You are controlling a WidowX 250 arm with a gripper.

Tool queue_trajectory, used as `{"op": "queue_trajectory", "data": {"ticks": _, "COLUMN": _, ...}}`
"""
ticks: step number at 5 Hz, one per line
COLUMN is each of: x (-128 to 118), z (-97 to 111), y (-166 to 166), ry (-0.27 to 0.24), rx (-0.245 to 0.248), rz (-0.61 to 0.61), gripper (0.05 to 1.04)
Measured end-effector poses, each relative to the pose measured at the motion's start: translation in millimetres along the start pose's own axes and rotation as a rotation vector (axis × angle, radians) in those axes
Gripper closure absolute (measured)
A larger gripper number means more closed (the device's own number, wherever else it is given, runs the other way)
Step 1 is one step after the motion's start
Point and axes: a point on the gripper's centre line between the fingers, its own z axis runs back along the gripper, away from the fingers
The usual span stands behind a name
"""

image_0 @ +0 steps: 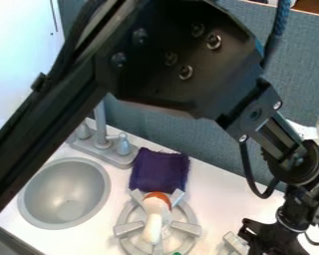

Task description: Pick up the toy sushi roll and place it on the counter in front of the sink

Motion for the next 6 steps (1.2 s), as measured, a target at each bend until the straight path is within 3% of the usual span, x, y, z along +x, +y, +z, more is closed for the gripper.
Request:
{"op": "queue_trajectory", "data": {"ticks": 1, "x": -22.6, "z": 29.1, "y": 10.6, "ry": -0.051, "rx": -0.026, "rz": 0.016, "gripper": 0.628}}
{"op": "queue_trajectory", "data": {"ticks": 2, "x": -42.1, "z": 60.8, "y": 25.0, "ry": -0.132, "rx": -0.069, "rz": 0.052, "gripper": 0.628}}
{"op": "queue_trajectory", "data": {"ticks": 3, "x": -67.1, "z": 72.2, "y": 54.4, "ry": -0.106, "rx": -0.027, "rz": 0.130, "gripper": 0.628}}
{"op": "queue_trajectory", "data": {"ticks": 4, "x": -92.9, "z": 63.0, "y": 100.7, "ry": -0.008, "rx": 0.062, "rz": 0.262, "gripper": 0.628}}
{"op": "queue_trajectory", "data": {"ticks": 5, "x": -118.4, "z": 49.4, "y": 143.0, "ry": 0.050, "rx": 0.120, "rz": 0.423, "gripper": 0.628}}
{"op": "queue_trajectory", "data": {"ticks": 6, "x": -122.2, "z": 43.8, "y": 169.3, "ry": 0.024, "rx": 0.155, "rz": 0.525, "gripper": 0.628}}
